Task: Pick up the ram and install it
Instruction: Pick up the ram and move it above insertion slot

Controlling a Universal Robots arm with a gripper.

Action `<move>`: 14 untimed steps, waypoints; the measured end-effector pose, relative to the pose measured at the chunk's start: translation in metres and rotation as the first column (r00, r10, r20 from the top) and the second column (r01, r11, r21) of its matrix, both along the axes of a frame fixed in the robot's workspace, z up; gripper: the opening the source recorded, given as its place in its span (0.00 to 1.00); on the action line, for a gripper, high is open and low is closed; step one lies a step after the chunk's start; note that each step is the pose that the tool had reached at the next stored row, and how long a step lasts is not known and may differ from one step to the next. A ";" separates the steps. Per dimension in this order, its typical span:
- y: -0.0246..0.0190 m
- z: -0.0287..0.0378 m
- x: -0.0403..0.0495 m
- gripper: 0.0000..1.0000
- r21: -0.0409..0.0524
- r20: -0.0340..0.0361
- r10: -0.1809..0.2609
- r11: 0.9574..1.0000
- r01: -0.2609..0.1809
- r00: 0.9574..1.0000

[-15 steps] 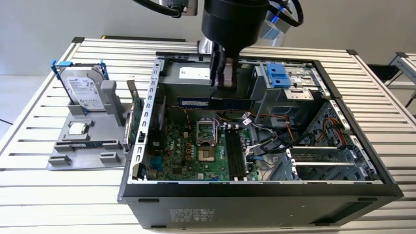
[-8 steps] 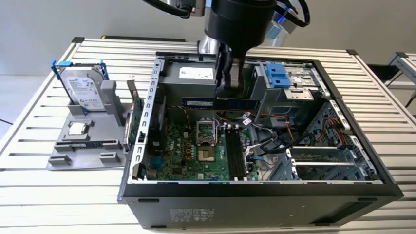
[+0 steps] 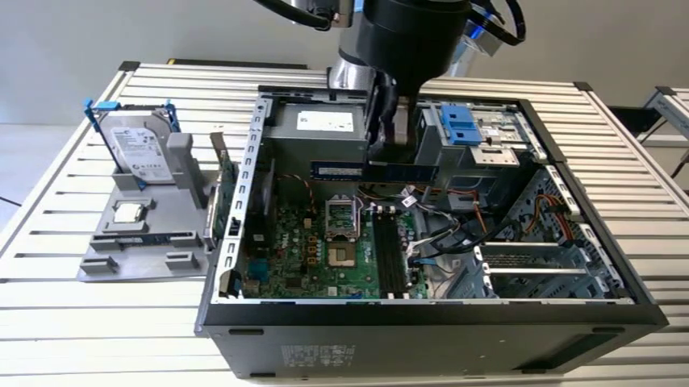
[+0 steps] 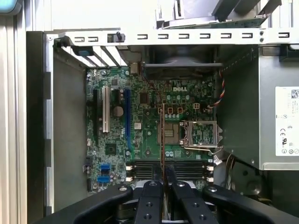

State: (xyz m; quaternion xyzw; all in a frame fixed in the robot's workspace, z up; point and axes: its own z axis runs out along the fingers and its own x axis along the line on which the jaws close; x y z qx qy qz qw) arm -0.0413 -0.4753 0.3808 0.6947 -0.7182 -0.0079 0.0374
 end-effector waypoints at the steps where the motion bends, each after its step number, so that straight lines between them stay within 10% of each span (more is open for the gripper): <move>1: 0.0000 0.0000 0.0012 0.00 0.000 0.000 0.000 1.000 0.000 1.000; 14: 0.0000 0.0000 0.0172 0.00 -0.001 0.000 -0.002 1.000 0.002 1.000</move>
